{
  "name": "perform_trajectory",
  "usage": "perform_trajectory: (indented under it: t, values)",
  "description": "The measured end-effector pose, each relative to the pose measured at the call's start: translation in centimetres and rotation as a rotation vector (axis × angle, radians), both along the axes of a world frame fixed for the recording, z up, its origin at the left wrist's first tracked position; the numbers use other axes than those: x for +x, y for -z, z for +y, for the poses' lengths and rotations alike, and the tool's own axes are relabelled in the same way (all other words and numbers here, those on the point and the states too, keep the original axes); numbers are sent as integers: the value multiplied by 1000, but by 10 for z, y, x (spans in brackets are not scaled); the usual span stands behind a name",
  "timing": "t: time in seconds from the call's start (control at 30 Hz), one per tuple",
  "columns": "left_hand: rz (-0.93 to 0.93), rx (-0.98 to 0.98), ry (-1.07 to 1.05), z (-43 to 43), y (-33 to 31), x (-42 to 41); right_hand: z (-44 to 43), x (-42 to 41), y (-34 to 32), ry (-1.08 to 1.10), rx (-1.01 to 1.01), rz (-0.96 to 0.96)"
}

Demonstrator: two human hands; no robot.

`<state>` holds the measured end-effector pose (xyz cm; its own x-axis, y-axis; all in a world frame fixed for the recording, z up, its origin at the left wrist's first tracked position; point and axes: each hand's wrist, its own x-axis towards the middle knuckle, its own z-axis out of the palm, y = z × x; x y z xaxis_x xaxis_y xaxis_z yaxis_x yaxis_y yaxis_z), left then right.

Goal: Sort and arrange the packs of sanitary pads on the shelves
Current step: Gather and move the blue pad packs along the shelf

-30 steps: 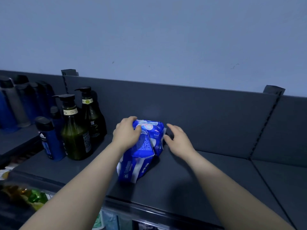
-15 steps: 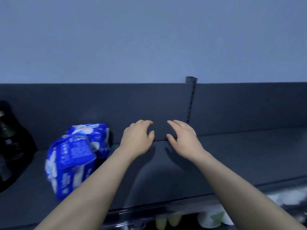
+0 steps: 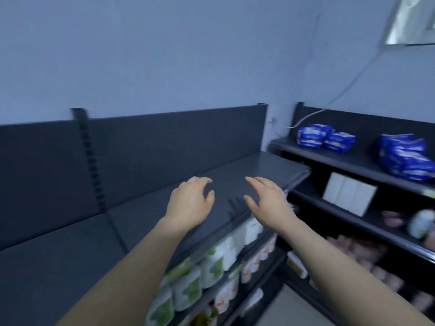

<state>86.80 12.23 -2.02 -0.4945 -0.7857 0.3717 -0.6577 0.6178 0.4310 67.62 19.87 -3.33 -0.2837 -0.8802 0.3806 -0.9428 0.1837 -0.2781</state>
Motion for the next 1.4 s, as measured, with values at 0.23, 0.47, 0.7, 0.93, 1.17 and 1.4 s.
perform_trajectory:
  t: [0.23, 0.47, 0.7, 0.93, 1.17, 1.4]
  values:
    - [42, -6, 185, 23, -3, -186, 68, -176, -11, 224, -21, 31]
    - [75, 32, 362, 47, 0, -329, 128, -300, -6, 415, 1, 8]
    - [80, 21, 484, 32, -4, -439, 130, -393, -3, 549, -12, 9]
    - [94, 16, 582, -20, -23, -546, 99, -479, -20, 686, -61, 16]
    - [96, 63, 682, -72, -45, -650, 75, -559, -38, 846, -91, -30]
    - [80, 133, 732, -90, -27, -733, 70, -633, -34, 951, -74, -104]
